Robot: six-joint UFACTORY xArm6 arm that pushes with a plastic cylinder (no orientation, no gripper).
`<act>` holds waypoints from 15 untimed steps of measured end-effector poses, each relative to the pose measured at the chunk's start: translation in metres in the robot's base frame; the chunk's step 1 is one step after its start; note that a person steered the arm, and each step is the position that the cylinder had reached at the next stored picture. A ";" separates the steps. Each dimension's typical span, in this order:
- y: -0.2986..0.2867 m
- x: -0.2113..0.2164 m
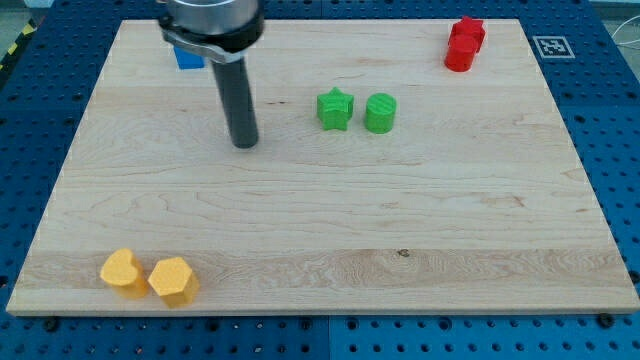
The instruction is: Slide the green circle slightly up
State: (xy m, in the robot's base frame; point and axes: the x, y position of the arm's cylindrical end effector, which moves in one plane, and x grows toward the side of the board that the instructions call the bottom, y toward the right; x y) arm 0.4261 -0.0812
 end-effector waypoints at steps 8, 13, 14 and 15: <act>0.144 -0.044; 0.165 -0.081; 0.152 -0.096; 0.145 -0.114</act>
State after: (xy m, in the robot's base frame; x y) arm 0.3122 0.0636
